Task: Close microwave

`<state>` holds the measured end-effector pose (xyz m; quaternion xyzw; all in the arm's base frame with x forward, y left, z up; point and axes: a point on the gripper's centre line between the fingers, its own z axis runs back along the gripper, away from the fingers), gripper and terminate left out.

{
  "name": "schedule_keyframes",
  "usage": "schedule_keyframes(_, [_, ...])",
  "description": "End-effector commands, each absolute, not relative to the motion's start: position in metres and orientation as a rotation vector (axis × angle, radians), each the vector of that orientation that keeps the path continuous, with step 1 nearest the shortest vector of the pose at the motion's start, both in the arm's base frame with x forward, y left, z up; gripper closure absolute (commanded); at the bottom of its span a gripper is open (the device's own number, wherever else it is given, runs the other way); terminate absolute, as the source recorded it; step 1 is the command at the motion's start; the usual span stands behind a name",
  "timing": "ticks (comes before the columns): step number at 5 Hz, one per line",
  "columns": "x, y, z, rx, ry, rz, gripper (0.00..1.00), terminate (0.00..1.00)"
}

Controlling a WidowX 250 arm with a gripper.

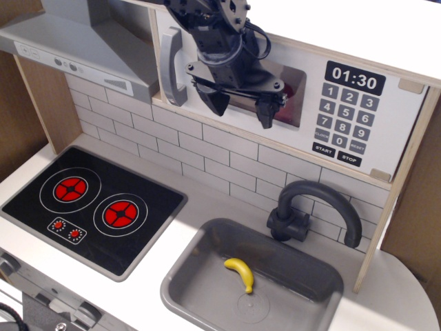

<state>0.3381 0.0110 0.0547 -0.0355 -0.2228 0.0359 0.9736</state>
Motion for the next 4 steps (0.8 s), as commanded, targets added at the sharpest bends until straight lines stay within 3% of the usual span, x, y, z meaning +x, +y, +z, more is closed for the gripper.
schedule_keyframes(1, [0.2879, 0.0058, 0.0871, -0.103, -0.298, 0.121, 0.00, 0.00])
schedule_keyframes(3, [0.2879, 0.0058, 0.0871, -0.103, -0.298, 0.121, 0.00, 0.00])
schedule_keyframes(4, [0.2879, 0.0058, 0.0871, -0.103, -0.298, 0.121, 0.00, 1.00])
